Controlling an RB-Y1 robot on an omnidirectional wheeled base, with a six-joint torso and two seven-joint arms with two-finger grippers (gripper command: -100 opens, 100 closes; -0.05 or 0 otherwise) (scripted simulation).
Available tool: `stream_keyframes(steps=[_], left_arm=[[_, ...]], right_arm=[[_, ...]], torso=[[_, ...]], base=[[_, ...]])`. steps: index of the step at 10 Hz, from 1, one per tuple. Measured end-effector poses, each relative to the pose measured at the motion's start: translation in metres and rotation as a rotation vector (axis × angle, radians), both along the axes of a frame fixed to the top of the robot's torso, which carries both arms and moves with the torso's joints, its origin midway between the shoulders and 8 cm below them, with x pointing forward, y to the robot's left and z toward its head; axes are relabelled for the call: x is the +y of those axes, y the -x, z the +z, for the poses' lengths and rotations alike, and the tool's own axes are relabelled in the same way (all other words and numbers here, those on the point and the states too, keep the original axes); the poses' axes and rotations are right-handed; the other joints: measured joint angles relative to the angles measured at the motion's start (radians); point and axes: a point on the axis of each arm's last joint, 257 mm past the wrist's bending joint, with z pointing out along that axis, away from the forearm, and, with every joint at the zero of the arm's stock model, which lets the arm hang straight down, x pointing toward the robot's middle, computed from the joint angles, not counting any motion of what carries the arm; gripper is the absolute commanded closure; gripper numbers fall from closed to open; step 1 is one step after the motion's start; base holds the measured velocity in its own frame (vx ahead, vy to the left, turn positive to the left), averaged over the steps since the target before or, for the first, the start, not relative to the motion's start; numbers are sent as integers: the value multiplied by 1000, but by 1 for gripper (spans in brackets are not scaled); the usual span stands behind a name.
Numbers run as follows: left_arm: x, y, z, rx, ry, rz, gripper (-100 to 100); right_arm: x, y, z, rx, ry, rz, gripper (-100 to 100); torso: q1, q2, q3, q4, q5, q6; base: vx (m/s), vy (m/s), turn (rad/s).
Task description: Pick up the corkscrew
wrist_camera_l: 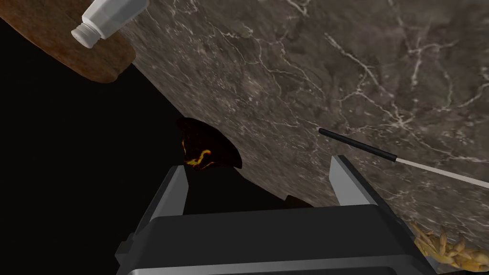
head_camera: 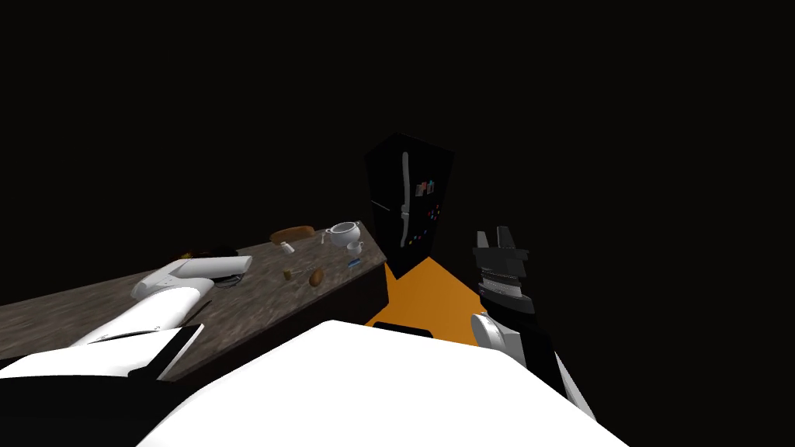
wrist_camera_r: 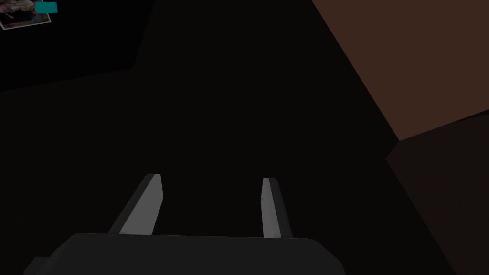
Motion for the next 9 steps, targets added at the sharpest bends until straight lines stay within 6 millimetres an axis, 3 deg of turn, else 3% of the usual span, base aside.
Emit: stream_keyframes(steps=[3,9], left_arm=[[-1,14,-13,19,71,60,-100],[-23,49,-54,55,260,193,-100]], right_arm=[[0,0,0,0,0,0,0],[0,0,0,0,0,0,0]], torso=[[1,1,1,0,0,0],[1,1,1,0,0,0]], base=[[109,-61,-1],[104,-62,2]])
